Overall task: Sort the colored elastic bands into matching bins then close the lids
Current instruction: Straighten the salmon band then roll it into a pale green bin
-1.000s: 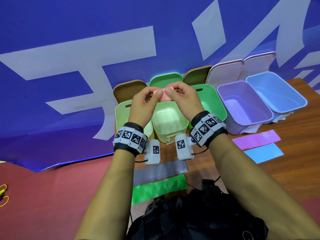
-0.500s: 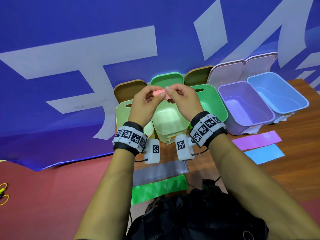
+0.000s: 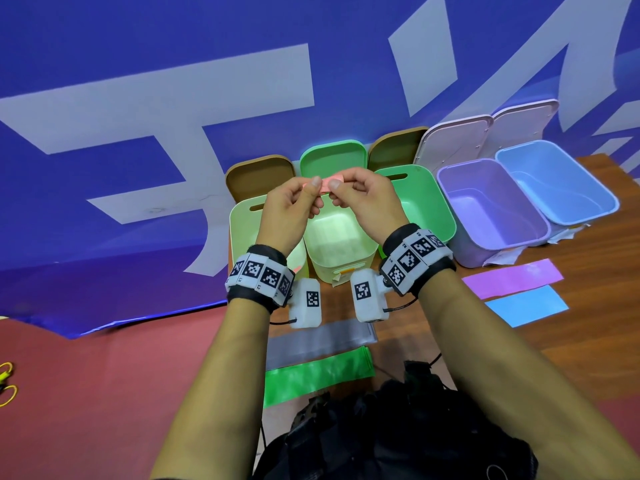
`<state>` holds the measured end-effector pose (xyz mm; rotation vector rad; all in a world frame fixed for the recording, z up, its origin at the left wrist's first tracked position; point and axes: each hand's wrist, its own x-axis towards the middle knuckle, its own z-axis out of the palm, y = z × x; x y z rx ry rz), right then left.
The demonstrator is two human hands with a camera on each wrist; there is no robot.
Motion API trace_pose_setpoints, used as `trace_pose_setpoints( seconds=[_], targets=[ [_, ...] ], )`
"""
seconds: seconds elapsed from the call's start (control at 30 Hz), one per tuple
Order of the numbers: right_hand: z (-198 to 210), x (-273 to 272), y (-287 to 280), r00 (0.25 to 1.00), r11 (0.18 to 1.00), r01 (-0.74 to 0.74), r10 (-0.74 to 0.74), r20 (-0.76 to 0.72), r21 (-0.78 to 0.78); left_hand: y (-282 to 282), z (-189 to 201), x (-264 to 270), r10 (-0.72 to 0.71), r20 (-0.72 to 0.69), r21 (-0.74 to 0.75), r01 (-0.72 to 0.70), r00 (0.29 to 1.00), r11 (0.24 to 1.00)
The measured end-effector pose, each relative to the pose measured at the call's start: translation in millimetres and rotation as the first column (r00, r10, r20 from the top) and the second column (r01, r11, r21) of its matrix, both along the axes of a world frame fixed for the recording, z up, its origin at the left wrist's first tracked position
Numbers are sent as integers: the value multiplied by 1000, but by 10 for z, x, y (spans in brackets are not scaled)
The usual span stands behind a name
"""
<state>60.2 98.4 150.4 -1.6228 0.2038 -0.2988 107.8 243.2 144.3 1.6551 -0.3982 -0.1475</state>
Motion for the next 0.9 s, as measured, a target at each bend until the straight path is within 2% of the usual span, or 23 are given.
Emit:
trace_pose_setpoints(
  seconds=[0.33,0.5,0.73,0.9],
  targets=[
    [-124,66,47,997,992,4,-13,-70,-124,29,-165,67,-8,-20,121,10,1000,993],
    [-191,132,69,995,987,-16,-1,-105,-159,52,-224,101,5,-69,126,4,998,992],
    [-307,247,107,990,995,-76,68,-125,-61,152,-362,214,43,-86,107,-34,995,994],
    [-429,356,150,979,992,-115,106,-172,-46,206,-538,317,72,-113,58,-66,991,996]
  ],
)
